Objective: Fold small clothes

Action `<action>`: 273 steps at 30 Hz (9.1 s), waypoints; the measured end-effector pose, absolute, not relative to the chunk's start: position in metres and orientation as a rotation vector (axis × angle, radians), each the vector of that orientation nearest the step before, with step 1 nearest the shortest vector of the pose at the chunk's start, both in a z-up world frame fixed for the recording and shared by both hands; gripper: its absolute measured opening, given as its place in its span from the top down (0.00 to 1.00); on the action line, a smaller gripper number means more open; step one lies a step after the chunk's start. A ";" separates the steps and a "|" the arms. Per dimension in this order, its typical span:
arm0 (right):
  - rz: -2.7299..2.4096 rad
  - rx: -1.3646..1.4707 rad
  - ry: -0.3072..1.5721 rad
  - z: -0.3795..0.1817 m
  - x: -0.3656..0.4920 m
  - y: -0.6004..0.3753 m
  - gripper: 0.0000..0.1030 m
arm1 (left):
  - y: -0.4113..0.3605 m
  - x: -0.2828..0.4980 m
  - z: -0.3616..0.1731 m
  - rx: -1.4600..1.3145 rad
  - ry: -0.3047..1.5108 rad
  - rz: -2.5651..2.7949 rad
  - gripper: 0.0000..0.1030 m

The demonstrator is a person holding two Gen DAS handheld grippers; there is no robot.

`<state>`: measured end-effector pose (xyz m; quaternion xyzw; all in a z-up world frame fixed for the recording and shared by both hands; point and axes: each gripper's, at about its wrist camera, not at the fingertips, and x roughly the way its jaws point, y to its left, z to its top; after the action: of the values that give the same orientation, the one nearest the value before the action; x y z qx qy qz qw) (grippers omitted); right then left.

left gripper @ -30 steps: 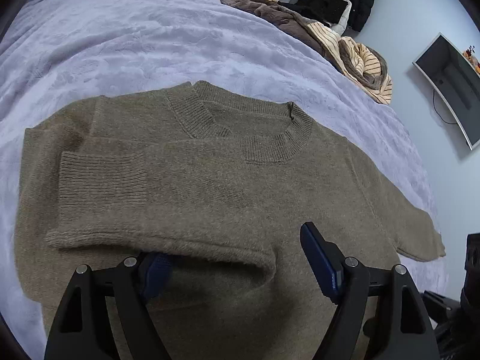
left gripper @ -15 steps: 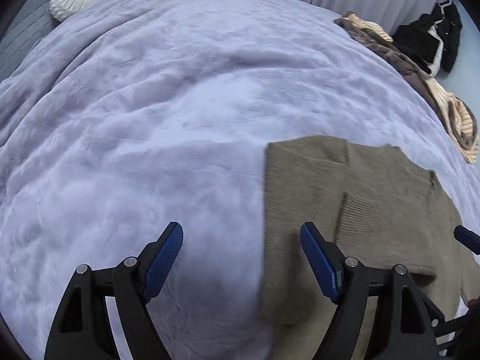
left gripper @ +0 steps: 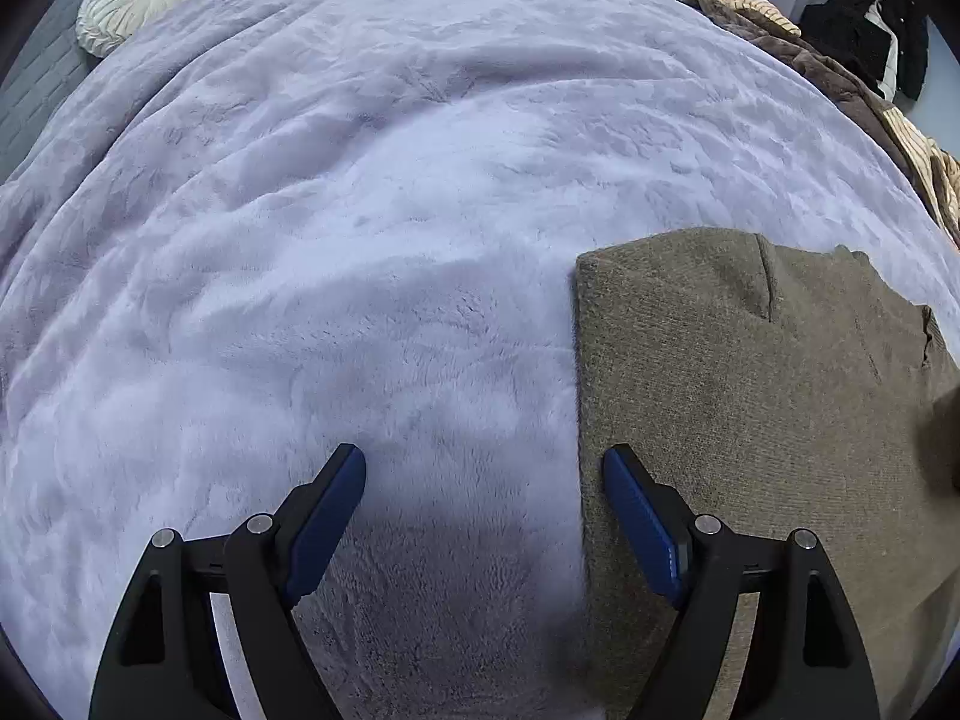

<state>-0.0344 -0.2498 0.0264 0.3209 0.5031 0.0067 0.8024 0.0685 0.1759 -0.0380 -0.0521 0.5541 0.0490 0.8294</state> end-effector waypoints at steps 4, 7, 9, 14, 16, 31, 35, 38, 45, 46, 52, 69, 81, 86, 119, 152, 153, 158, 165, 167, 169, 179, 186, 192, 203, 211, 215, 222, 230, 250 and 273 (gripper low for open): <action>-0.022 0.957 1.052 0.002 -0.061 -0.292 0.60 | 0.177 0.074 -0.031 -0.108 1.187 0.099 0.20; -0.025 0.980 1.053 0.001 -0.062 -0.298 0.59 | 0.173 0.076 -0.024 -0.108 1.179 0.097 0.20; -0.032 0.986 1.074 -0.001 -0.057 -0.295 0.60 | 0.169 0.073 -0.016 -0.119 1.167 0.093 0.20; -0.002 0.793 1.066 0.023 -0.046 -0.284 0.93 | 0.149 0.063 -0.009 -0.043 1.149 0.063 0.20; -0.037 0.691 1.110 0.020 -0.049 -0.281 0.93 | 0.139 0.062 -0.023 0.064 1.181 0.086 0.20; -0.135 0.784 1.157 0.017 -0.116 -0.329 0.82 | 0.107 0.041 0.003 0.022 1.198 -0.006 0.20; -0.140 0.834 1.149 0.020 -0.136 -0.344 0.68 | 0.061 0.028 0.010 0.026 1.215 -0.103 0.20; -0.148 0.874 1.140 0.019 -0.149 -0.356 0.67 | 0.025 0.020 0.008 0.026 1.246 -0.169 0.20; -0.218 0.966 1.082 0.021 -0.184 -0.404 0.64 | -0.057 0.000 -0.003 0.042 1.311 -0.289 0.20; -0.248 0.988 1.069 0.019 -0.193 -0.415 0.63 | -0.068 -0.003 -0.003 0.045 1.315 -0.301 0.20; -0.398 1.101 0.961 0.016 -0.237 -0.477 0.63 | -0.121 -0.011 -0.003 0.081 1.322 -0.361 0.20; -0.506 1.316 0.671 0.014 -0.257 -0.568 0.64 | -0.172 -0.003 0.000 0.077 1.307 -0.388 0.20; -0.083 0.919 0.710 0.096 -0.113 -0.471 0.92 | -0.094 0.019 0.011 -0.054 1.243 -0.231 0.20; 0.217 0.601 0.811 0.112 -0.038 -0.336 0.92 | -0.033 0.026 0.011 -0.134 1.216 -0.096 0.20; 0.465 -0.132 1.143 0.031 -0.021 -0.069 0.91 | 0.127 0.009 0.007 -0.486 1.160 -0.133 0.20; -0.058 0.980 0.999 0.026 -0.116 -0.373 0.94 | 0.088 0.058 0.011 -0.474 1.219 -0.341 0.94; -0.057 0.951 1.012 0.027 -0.117 -0.377 0.94 | 0.087 0.054 0.007 -0.462 1.228 -0.335 0.94; -0.057 0.902 1.117 -0.010 -0.123 -0.388 0.94 | 0.082 0.045 -0.029 -0.385 1.305 -0.282 0.94; -0.065 0.811 1.129 0.014 -0.137 -0.387 0.89 | 0.088 0.039 -0.018 -0.263 1.309 -0.187 0.91; -0.095 0.725 1.107 0.029 -0.143 -0.390 0.82 | 0.091 0.037 -0.012 -0.234 1.316 -0.169 0.45; -0.106 0.704 1.082 0.035 -0.143 -0.396 0.56 | 0.095 0.031 -0.001 -0.224 1.237 -0.154 0.14; -0.032 0.813 1.158 0.006 -0.100 -0.397 0.84 | 0.066 0.039 0.002 -0.197 1.218 -0.152 0.14; -0.085 0.492 1.232 0.005 -0.094 -0.390 0.87 | 0.068 0.039 -0.021 -0.090 1.282 -0.028 0.14; -0.099 0.534 1.214 0.011 -0.108 -0.393 0.80 | 0.111 0.029 -0.015 -0.163 1.274 0.005 0.14; -0.023 0.349 1.106 0.061 -0.108 -0.327 0.80 | 0.078 0.037 0.007 -0.125 1.210 -0.079 0.14; -0.040 0.321 1.215 0.013 -0.100 -0.305 0.83 | 0.031 0.039 -0.026 0.042 1.249 -0.092 0.14; -0.036 0.301 1.223 0.017 -0.108 -0.305 0.83 | 0.038 0.035 -0.017 0.022 1.271 -0.086 0.14; -0.056 0.429 1.230 0.026 -0.128 -0.318 0.79 | 0.044 0.013 -0.009 -0.028 1.317 -0.076 0.14; -0.062 0.500 1.258 0.027 -0.144 -0.318 0.79 | 0.039 -0.010 -0.005 -0.039 1.358 -0.088 0.14; -0.009 0.529 1.255 0.043 -0.151 -0.294 0.49 | 0.035 -0.044 0.018 -0.002 1.368 -0.065 0.00; 0.008 0.637 1.454 0.031 -0.221 -0.282 0.48 | 0.073 -0.170 0.023 -0.082 1.608 -0.212 0.00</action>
<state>-0.2211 -0.2824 0.0310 0.2861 0.6530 0.0038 0.7012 -0.1701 0.0732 0.0230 -0.0367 0.7185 -0.0947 0.6880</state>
